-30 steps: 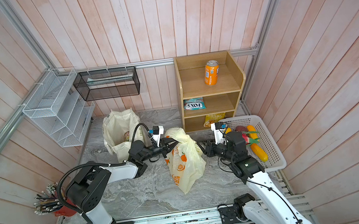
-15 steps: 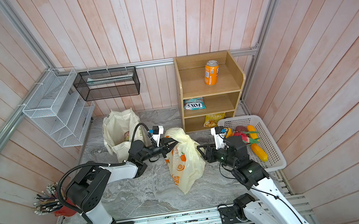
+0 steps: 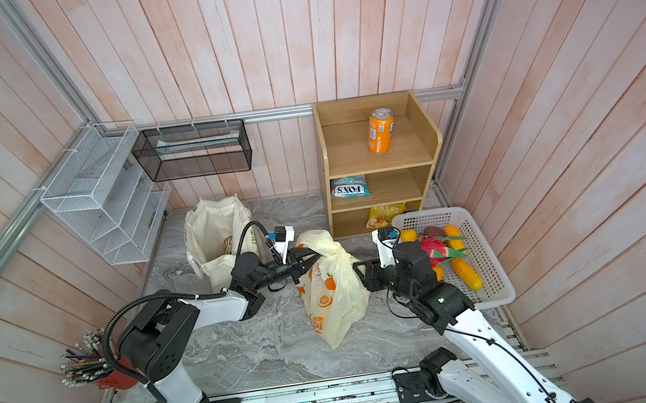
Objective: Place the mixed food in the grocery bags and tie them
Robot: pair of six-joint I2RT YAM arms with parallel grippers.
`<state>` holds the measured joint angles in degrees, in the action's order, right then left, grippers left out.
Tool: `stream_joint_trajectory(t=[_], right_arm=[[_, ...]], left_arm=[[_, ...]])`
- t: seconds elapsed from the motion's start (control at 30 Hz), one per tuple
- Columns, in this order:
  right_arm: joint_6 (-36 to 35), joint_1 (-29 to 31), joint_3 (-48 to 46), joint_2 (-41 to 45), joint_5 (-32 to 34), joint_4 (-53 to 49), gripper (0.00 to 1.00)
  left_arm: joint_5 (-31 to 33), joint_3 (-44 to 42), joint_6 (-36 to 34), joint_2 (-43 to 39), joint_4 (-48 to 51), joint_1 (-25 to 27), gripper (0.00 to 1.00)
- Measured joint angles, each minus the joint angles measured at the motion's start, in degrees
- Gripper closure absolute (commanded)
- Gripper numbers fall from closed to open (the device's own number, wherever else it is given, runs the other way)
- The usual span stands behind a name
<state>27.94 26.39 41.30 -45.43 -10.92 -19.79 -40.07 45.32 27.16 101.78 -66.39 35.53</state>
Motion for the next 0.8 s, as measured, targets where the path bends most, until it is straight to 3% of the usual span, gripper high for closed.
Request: stream_joint_trajectory(t=[0.07, 0.3, 0.63, 0.8], right_arm=[[-0.44, 0.0, 0.74, -0.07, 0.9, 0.02, 0.97], [-0.5, -1.84, 3.28, -1.01, 1.86, 2.25, 1.0], [3.91, -13.62, -0.2, -2.16, -0.2, 9.77, 1.0], [5.46, -14.71, -2.29, -2.54, -1.88, 11.21, 1.0]], left_arm=[[0.0, 0.0, 0.0, 0.0, 0.0, -0.02, 1.0], [-0.02, 0.0, 0.0, 0.0, 0.0, -0.17, 1.0], [-1.25, -0.92, 0.15, -0.85, -1.36, -1.27, 1.0], [-3.48, -1.75, 0.94, -1.36, -3.5, -1.53, 1.0]])
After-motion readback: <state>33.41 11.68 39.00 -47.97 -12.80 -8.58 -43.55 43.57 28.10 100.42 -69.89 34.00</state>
